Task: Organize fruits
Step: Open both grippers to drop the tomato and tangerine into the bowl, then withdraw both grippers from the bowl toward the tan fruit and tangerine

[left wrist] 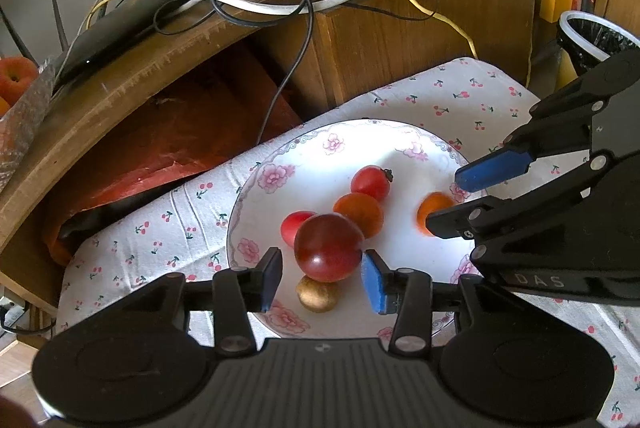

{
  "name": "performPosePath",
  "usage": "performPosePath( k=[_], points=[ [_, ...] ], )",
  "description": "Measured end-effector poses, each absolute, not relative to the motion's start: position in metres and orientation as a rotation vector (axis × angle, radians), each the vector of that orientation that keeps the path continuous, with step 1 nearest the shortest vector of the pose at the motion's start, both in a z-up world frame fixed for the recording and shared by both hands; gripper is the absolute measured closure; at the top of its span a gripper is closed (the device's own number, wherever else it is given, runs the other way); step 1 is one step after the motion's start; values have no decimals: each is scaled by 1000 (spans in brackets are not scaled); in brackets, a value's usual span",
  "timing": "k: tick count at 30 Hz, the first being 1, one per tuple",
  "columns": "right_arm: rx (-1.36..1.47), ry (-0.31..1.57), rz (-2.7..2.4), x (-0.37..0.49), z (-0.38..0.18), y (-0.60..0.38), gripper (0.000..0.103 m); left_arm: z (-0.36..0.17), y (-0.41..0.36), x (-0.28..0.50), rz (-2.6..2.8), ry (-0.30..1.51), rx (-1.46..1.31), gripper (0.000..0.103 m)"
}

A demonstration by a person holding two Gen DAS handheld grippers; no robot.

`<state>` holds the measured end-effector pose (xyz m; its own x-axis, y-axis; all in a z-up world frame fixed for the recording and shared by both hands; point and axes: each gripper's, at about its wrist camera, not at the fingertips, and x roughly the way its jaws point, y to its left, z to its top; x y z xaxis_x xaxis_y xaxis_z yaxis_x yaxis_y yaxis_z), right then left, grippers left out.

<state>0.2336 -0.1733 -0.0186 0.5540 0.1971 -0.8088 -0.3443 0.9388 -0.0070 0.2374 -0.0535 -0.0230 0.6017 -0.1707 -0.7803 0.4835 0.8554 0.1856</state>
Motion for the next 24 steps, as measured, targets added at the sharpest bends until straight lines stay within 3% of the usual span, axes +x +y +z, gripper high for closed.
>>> performPosePath(
  k=[24],
  points=[
    [-170, 907, 333, 197, 2, -170, 72, 4, -40, 204, -385, 808, 362, 50]
  ],
)
